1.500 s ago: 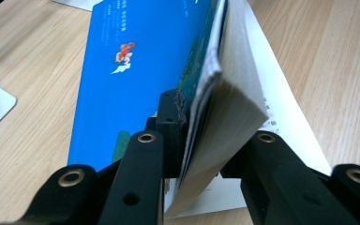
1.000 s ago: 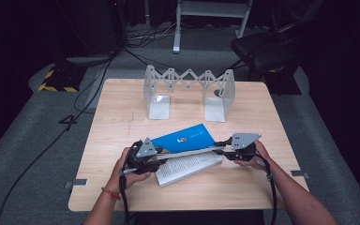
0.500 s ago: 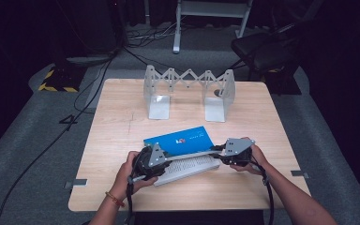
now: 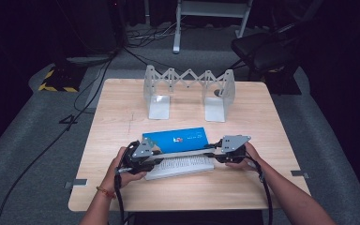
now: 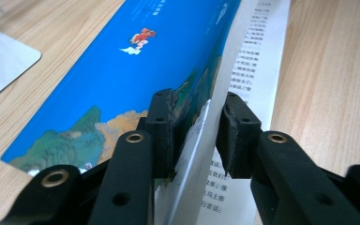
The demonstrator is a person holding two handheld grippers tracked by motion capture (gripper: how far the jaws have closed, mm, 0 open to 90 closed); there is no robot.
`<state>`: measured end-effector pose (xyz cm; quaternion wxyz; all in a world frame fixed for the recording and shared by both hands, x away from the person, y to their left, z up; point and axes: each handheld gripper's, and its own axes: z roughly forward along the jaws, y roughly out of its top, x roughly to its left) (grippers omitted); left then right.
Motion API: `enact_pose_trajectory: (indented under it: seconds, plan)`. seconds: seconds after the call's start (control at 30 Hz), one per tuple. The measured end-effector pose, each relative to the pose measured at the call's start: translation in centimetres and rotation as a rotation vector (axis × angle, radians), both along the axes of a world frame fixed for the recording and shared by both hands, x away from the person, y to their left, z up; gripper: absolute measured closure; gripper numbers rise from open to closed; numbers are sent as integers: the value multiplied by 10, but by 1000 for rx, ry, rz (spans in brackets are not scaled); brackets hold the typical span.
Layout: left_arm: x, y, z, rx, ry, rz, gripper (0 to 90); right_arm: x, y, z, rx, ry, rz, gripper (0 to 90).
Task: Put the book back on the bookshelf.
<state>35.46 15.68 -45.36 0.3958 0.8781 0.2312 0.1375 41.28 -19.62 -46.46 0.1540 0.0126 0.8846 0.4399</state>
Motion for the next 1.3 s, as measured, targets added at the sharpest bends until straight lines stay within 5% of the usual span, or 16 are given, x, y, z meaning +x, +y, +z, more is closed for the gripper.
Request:
enact_pose_trajectory:
  seconds: [0.27, 0.47, 0.63, 0.83, 1.17, 1.23, 1.3]
  plan:
    - [4, -20, 1, -23, -22, -28, 656, -25, -18, 15, -26, -40, -47, 756]
    - [12, -47, 1, -17, -20, -56, 647, -30, -45, 17, -29, -16, -79, 758]
    - [5, -60, 12, -42, -28, 17, 440, -32, -53, 20, -22, -14, -93, 759]
    - [-15, -101, 24, 52, -118, -1, 326, -31, -50, 27, -39, -23, -100, 758]
    - [-4, -131, 13, 122, -98, 61, 361, -29, -46, 36, -57, -16, -116, 756]
    - [-6, -134, 10, 105, -102, 68, 361, -29, -45, 37, -63, -13, -123, 756]
    - [-6, -139, 9, 120, -119, 73, 452, -29, -43, 38, -68, -15, -128, 754]
